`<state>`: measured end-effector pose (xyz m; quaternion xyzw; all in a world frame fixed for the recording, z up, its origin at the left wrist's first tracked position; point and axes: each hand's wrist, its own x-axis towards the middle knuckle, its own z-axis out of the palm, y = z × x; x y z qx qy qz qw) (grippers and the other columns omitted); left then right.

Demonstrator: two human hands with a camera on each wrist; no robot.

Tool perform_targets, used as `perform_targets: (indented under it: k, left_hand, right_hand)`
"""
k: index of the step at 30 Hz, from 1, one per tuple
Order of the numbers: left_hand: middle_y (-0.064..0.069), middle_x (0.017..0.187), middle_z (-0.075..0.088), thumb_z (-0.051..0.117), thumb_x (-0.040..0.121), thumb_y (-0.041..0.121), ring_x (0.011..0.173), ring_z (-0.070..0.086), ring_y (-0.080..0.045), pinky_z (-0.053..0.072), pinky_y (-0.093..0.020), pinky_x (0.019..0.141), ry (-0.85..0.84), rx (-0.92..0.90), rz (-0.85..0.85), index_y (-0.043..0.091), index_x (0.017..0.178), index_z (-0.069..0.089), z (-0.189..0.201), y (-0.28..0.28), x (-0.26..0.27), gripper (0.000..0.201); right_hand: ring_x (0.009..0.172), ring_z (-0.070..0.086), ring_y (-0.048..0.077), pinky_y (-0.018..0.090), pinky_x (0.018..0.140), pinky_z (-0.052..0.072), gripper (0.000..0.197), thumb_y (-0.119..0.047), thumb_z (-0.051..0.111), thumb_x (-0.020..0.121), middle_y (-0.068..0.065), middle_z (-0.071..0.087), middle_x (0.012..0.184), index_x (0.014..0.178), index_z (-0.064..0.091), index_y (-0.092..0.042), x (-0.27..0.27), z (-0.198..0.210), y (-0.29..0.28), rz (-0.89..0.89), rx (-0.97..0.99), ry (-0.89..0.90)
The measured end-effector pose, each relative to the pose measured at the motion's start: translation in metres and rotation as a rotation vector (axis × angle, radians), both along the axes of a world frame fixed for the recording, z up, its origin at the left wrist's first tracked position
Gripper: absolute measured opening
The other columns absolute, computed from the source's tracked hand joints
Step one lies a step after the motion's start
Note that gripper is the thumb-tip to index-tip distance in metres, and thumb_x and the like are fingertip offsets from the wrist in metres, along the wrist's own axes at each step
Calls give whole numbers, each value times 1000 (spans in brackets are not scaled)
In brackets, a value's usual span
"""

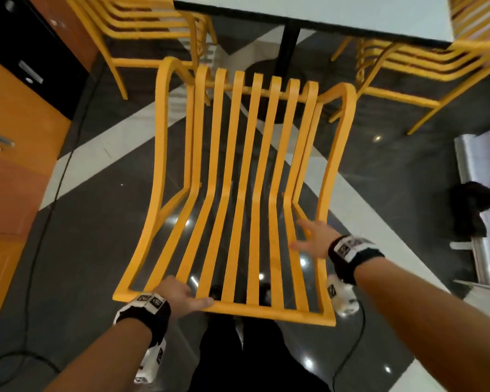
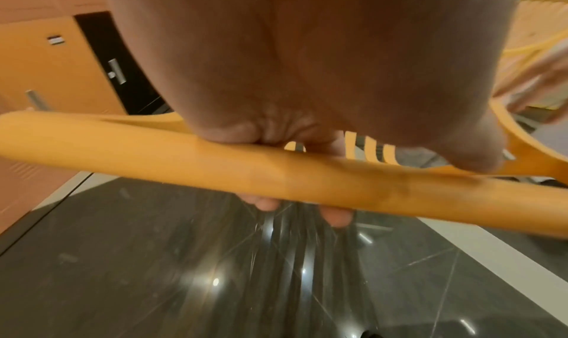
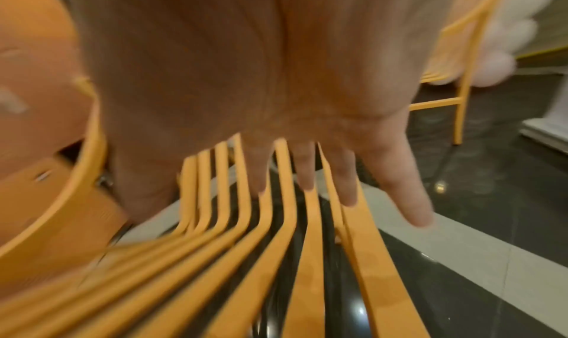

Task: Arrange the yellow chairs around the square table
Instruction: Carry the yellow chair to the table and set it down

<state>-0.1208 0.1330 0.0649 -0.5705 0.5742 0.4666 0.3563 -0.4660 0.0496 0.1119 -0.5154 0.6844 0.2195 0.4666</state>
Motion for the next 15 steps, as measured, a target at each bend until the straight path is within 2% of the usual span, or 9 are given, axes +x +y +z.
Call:
perform_targets:
  k: [2, 3, 4, 5, 6, 8, 9, 11, 15]
  left_hand:
    - [0, 95, 61, 48, 44, 97, 93, 61, -18, 49, -33, 82, -4, -50, -72, 19, 103, 71, 19, -8, -3, 101]
    - [-2, 112, 58, 59, 53, 87, 107, 61, -21, 50, -34, 91, -20, -75, -101, 23, 116, 67, 27, -14, -5, 90]
    - [-4, 118, 55, 65, 66, 69, 112, 60, -23, 49, -34, 94, -21, -115, -118, 29, 115, 65, 36, -20, -7, 64]
    - [-5, 115, 55, 66, 77, 47, 110, 60, -24, 49, -34, 92, 2, -172, -136, 35, 106, 62, 46, -25, -8, 32]
    - [-5, 112, 55, 63, 81, 28, 107, 61, -25, 49, -34, 90, 32, -217, -133, 39, 100, 56, 51, -29, -8, 23]
    - [-5, 118, 58, 60, 80, 9, 108, 60, -25, 50, -36, 92, 68, -320, -105, 45, 120, 45, 56, -39, -5, 55]
    - [-5, 127, 56, 60, 79, 7, 115, 57, -25, 49, -38, 96, 68, -399, -91, 44, 136, 35, 59, -44, -1, 72]
    - [0, 148, 41, 63, 79, 15, 132, 43, -28, 39, -47, 107, -19, -566, -176, 42, 148, 22, 67, -53, 13, 84]
    - [5, 156, 31, 53, 84, 49, 140, 27, -35, 19, -71, 108, -204, -612, -147, 48, 147, 21, 88, -77, 40, 71]
  right_hand:
    - [147, 24, 33, 57, 116, 27, 116, -100, 41, 52, 4, 15, 164, 150, 31, -40, 10, 11, 44, 276, 237, 27]
    - [149, 16, 35, 61, 117, 19, 126, -105, 32, 42, 6, 14, 164, 149, 34, -39, 12, 18, 62, 397, 279, 68]
    - [151, 6, 37, 64, 118, 10, 131, -105, 30, 37, 7, 11, 165, 149, 35, -36, 13, 25, 75, 463, 279, 101]
    - [150, -3, 39, 66, 117, 5, 128, -102, 32, 40, 6, 8, 165, 149, 34, -35, 14, 32, 86, 469, 250, 138]
    - [150, -7, 40, 67, 116, 8, 116, -98, 38, 50, 3, 8, 164, 148, 35, -37, 13, 37, 92, 405, 187, 167]
    - [150, -6, 38, 70, 110, 22, 84, -88, 44, 69, -2, 19, 160, 140, 40, -43, 10, 45, 93, 258, 73, 217]
    - [150, -2, 38, 70, 109, 24, 79, -88, 40, 71, -2, 27, 156, 137, 42, -44, 8, 46, 89, 220, 55, 225]
    - [150, 4, 40, 71, 110, 22, 86, -94, 31, 66, 1, 42, 150, 133, 45, -44, 7, 48, 75, 192, 69, 226]
    - [147, 15, 42, 62, 114, 27, 61, -78, 46, 78, 9, 45, 148, 128, 51, -43, 6, 63, 59, 101, 56, 251]
